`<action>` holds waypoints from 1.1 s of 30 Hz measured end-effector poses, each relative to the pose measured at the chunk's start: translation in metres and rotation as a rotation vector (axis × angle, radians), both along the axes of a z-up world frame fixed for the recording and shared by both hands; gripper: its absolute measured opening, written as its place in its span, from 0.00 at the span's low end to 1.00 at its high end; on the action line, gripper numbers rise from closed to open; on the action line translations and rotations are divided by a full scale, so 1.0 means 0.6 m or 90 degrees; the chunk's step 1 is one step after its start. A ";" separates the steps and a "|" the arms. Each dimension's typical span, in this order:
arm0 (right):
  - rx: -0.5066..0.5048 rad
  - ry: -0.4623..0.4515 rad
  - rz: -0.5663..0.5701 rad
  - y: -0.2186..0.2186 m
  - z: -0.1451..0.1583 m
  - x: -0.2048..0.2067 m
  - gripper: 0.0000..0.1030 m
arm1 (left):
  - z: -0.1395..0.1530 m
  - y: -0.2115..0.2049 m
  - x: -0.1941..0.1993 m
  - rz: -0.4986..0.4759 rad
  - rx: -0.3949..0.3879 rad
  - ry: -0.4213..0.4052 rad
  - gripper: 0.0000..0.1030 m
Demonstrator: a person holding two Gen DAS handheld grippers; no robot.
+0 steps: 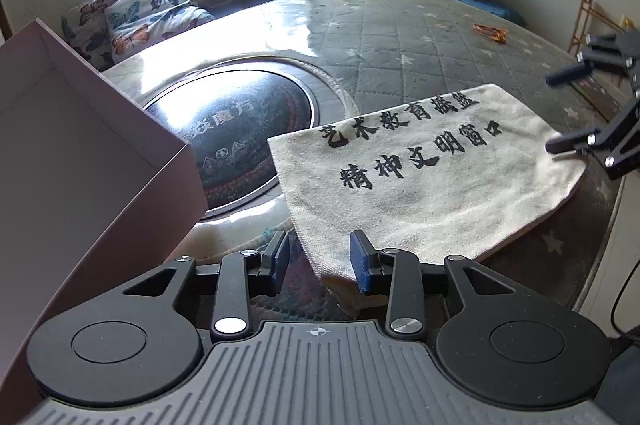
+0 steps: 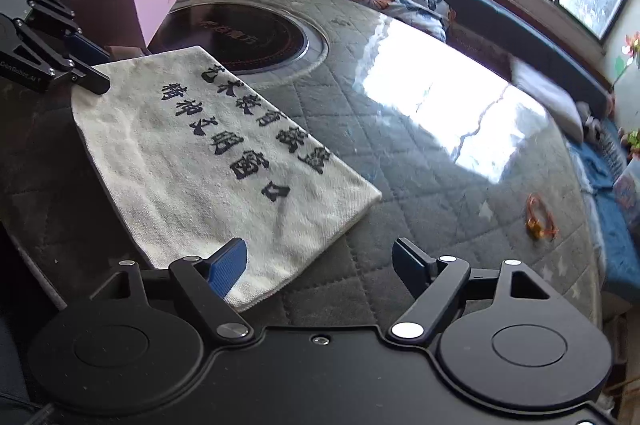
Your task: Fold shopping bag
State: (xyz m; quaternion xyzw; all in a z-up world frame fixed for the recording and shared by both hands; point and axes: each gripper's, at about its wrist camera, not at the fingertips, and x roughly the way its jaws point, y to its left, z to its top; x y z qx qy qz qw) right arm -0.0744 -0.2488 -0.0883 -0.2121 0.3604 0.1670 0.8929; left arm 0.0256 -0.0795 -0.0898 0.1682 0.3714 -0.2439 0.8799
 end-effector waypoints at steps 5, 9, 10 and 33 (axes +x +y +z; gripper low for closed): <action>-0.007 0.003 0.049 0.032 -0.008 0.004 0.80 | 0.002 -0.014 -0.014 -0.030 0.035 -0.039 0.34; -0.026 0.012 0.070 0.045 -0.025 0.011 0.80 | 0.017 -0.023 -0.042 -0.076 0.054 -0.078 0.34; -0.026 0.011 0.077 0.048 -0.020 0.013 0.80 | 0.020 -0.027 -0.049 -0.094 0.054 -0.083 0.34; -0.003 0.083 0.254 0.101 -0.026 0.107 0.80 | -0.038 -0.122 0.018 -0.294 0.043 -0.011 0.16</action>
